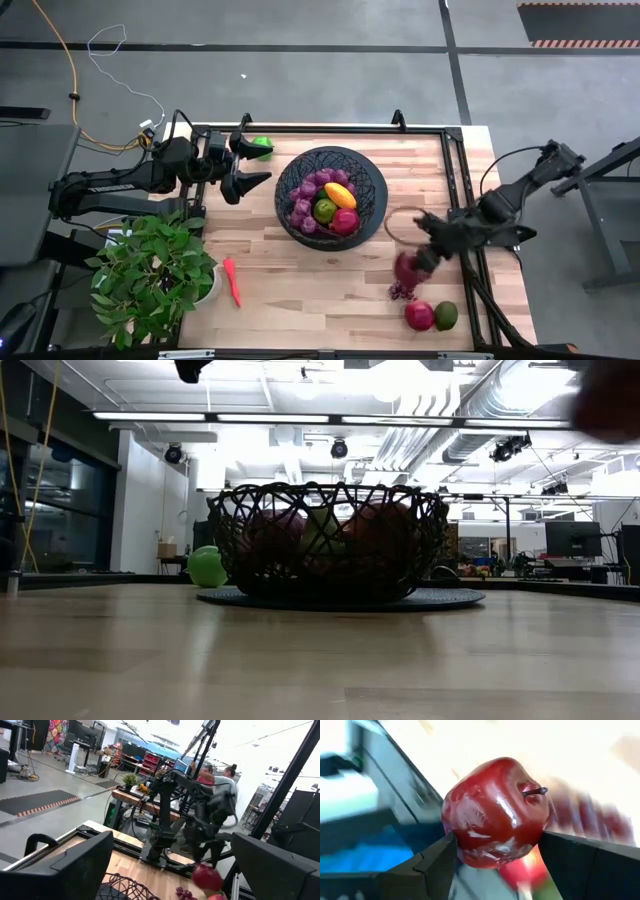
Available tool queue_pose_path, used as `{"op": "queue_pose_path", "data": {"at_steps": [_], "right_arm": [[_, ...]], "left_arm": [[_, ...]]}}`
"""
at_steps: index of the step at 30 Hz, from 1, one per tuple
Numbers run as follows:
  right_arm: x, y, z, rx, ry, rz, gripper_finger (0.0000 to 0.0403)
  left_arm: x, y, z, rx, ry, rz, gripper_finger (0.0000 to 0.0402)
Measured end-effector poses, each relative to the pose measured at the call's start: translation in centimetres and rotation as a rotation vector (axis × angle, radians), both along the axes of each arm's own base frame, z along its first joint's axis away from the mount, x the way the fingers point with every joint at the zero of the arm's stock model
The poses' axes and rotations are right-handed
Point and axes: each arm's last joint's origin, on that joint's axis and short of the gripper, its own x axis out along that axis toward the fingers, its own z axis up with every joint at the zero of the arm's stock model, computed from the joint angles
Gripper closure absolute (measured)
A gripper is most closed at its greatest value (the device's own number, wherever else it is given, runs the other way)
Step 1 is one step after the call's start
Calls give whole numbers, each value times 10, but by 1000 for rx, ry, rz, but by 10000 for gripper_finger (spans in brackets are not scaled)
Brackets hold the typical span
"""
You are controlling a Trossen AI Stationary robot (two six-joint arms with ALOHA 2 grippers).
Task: Build produce basket
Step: Put the red apple into basket, then put the green apple into basket
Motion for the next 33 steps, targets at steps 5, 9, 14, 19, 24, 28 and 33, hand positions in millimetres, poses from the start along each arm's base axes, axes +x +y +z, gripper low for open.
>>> {"op": "queue_pose_path", "data": {"at_steps": [5, 9, 14, 19, 24, 28, 33], "right_arm": [[32, -26, 10, -205, -277, -18, 156], [62, -51, 25, -381, -539, -29, 156], [89, -85, 42, -605, -805, -50, 156], [99, -110, 47, -726, -907, -29, 156], [98, -123, 60, -828, -860, 36, 156], [95, -127, 74, -871, -786, 85, 156], [93, -129, 65, -872, -663, 107, 156]], "left_arm": [[0, 0, 0, -11, -4, -1, 11], [0, 0, 0, -59, -16, -6, 11], [0, 0, 0, -117, -31, -12, 11], [0, 0, 1, -136, -36, -15, 11], [-1, -1, 10, -111, -56, -28, 11], [0, 2, 17, -63, -60, -16, 11], [0, 4, 16, -64, -49, -9, 11]]}}
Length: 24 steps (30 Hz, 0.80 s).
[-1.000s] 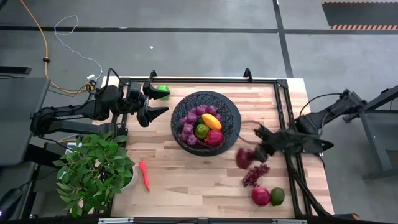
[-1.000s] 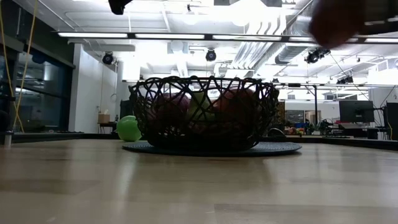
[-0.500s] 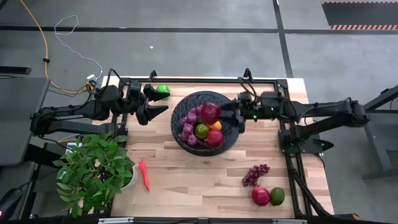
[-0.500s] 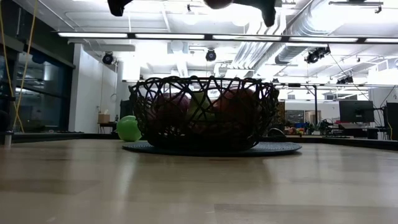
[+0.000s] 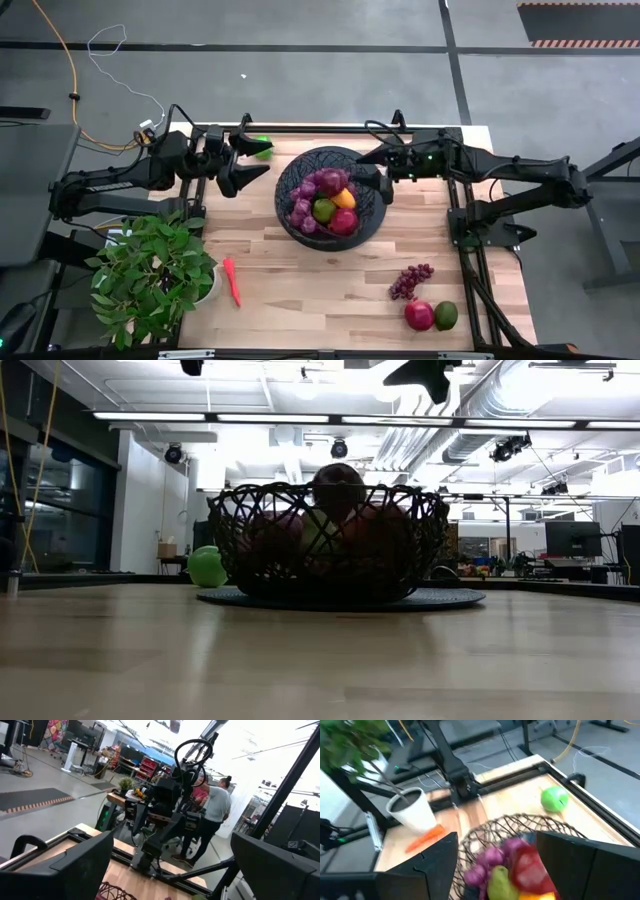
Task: Build produce basket
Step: Put the green apple into basket
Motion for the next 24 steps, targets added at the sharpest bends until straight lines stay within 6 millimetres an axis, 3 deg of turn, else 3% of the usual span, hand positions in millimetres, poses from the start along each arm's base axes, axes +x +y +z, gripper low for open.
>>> {"op": "queue_pose_path", "data": {"at_steps": [24], "right_arm": [[1, -1, 7, -11, -72, -29, 156]], "left_arm": [[1, 0, -1, 16, 12, 3, 11]]}}
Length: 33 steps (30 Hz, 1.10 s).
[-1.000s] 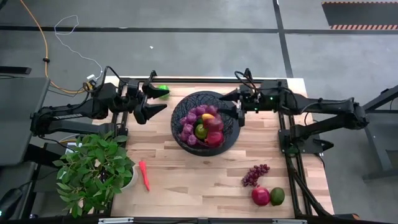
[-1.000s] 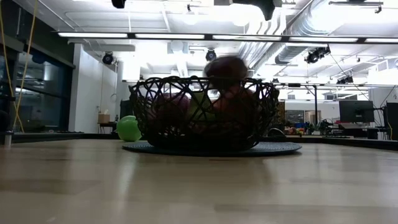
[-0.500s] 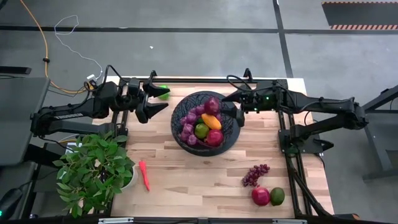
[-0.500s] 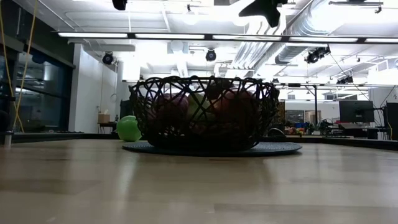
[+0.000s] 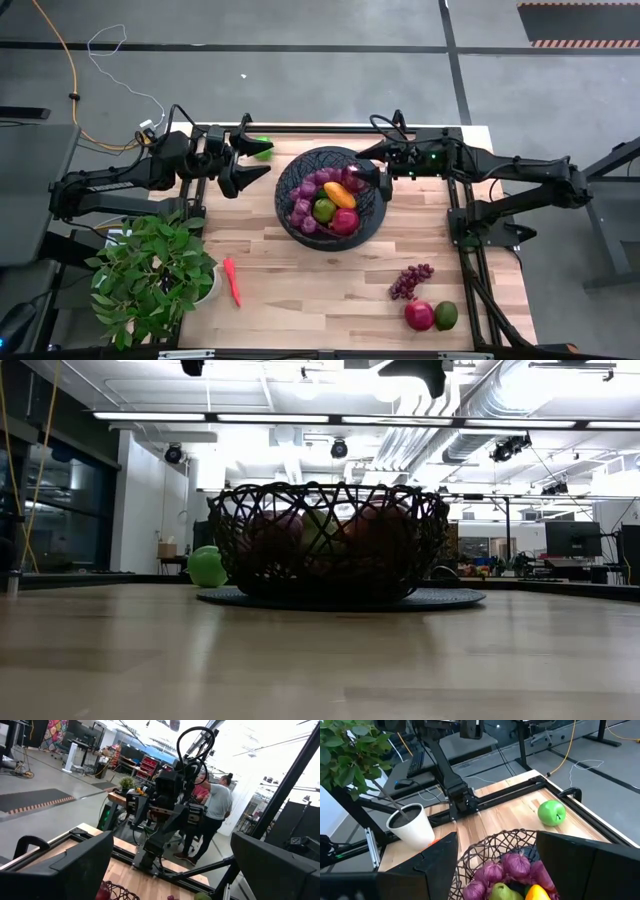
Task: Build produce basket
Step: Put the green apple into basket
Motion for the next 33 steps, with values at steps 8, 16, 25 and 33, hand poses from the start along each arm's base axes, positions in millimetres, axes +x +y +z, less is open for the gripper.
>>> {"op": "queue_pose_path", "data": {"at_steps": [8, 16, 25, 33], "right_arm": [[0, 0, 1, -1, -5, 0, 156], [0, 0, 1, -1, -6, 0, 156], [0, 0, 0, 2, -5, 0, 156], [0, 0, 0, 27, -8, -6, 156]], "left_arm": [[0, 0, 0, 10, 3, 1, 11], [0, 0, 0, 32, 8, 6, 11], [2, 30, -8, -117, 324, 425, 11], [13, 94, -51, -253, 738, 616, 11]]}}
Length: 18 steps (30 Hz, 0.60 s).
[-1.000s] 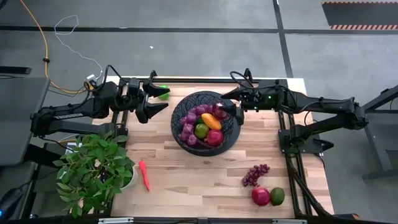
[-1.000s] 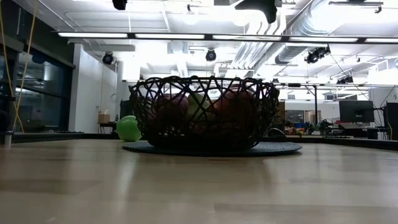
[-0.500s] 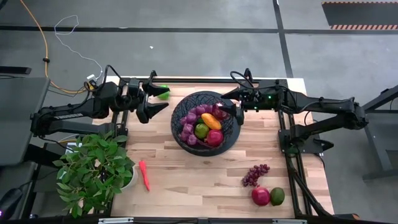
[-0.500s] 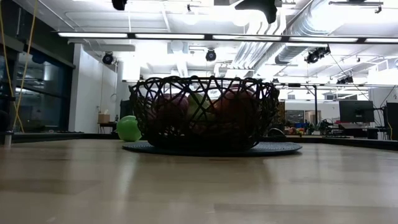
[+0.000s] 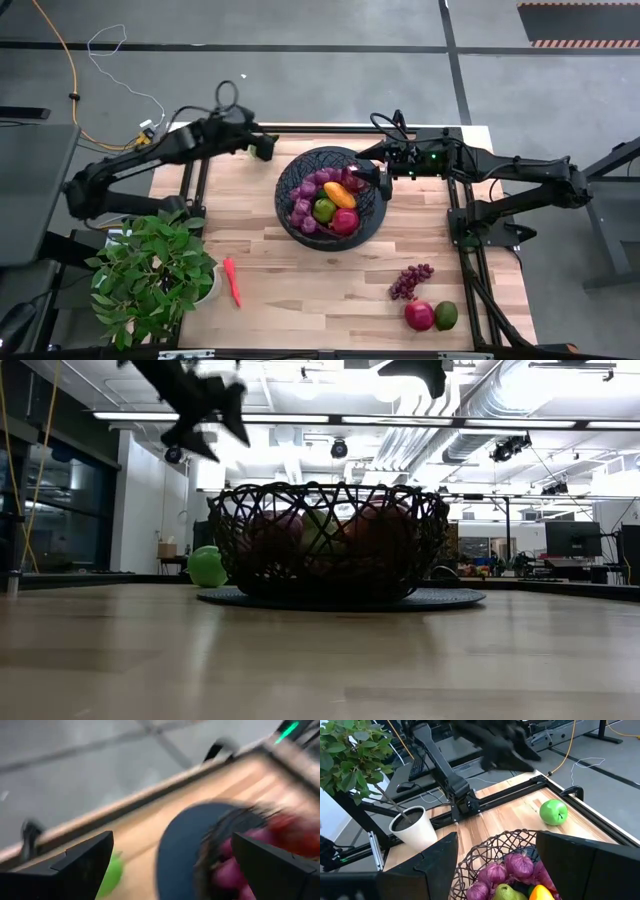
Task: Build produce basket
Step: Put the green apple into basket
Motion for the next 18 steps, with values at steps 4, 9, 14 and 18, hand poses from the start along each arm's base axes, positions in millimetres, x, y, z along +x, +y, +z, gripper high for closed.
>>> {"op": "queue_pose_path", "data": {"at_steps": [4, 9, 14, 18], "right_arm": [[0, 0, 0, 18, -2, -5, 156], [0, 0, 0, 23, -2, -6, 156], [0, 0, 0, 23, -2, -6, 156], [0, 0, 0, 24, -2, -6, 156]], "left_arm": [[3, 25, -29, -113, 126, 61, 11], [8, 41, -56, -207, 228, 91, 11], [15, 49, -74, -254, 285, 65, 11], [17, 54, -83, -278, 314, 74, 10]]}}
